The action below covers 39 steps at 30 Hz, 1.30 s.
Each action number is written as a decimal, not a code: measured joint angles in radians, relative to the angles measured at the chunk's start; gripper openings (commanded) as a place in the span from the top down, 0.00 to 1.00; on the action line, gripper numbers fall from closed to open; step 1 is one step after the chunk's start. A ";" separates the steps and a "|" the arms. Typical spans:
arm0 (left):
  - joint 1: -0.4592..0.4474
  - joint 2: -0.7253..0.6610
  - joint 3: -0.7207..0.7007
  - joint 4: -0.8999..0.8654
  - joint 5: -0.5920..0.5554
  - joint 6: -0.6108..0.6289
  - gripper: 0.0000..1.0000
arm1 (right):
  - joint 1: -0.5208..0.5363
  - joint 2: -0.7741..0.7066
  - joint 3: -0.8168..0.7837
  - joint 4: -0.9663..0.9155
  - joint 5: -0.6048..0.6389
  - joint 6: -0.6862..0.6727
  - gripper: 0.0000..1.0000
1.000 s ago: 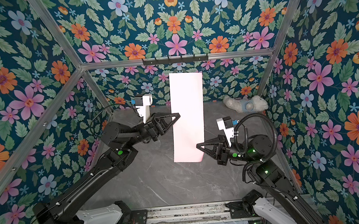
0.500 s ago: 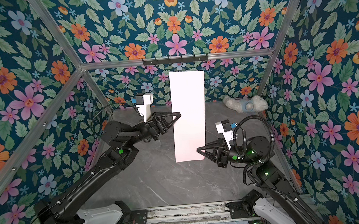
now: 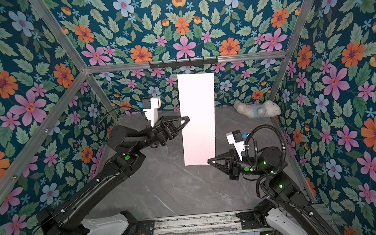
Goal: Fold the rectangular paper in half along the long edge
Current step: Fold the paper, then place the paper at the center of the board.
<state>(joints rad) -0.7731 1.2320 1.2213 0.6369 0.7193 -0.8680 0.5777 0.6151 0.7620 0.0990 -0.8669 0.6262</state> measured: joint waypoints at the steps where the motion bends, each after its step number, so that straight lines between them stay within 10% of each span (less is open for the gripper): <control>1: 0.000 0.001 0.000 -0.001 0.000 0.000 1.00 | 0.000 -0.002 0.004 -0.016 0.007 -0.002 1.00; 5: -0.001 0.004 0.002 -0.003 0.008 0.000 1.00 | 0.000 0.000 -0.014 0.000 0.010 -0.006 1.00; 10: 0.019 -0.002 0.011 -0.095 -0.037 0.047 1.00 | 0.002 0.012 0.069 -0.185 0.189 -0.060 0.48; 20: 0.032 0.110 0.158 -0.786 -0.538 0.343 1.00 | 0.000 0.071 0.229 -0.530 0.963 -0.098 0.57; 34: -0.144 0.674 0.148 -1.210 -1.212 0.343 1.00 | 0.014 0.319 0.033 -0.708 1.409 0.090 0.57; 37: -0.184 0.774 0.157 -1.170 -1.245 0.320 1.00 | 0.021 0.344 -0.016 -0.699 1.449 0.119 0.17; 39: -0.206 0.827 0.166 -1.141 -1.247 0.310 0.81 | 0.022 0.369 -0.028 -0.693 1.475 0.124 0.01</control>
<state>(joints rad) -0.9791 2.0590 1.3872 -0.5041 -0.5278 -0.5583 0.5995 0.9844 0.7338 -0.5938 0.6083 0.7498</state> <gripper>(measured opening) 0.052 0.761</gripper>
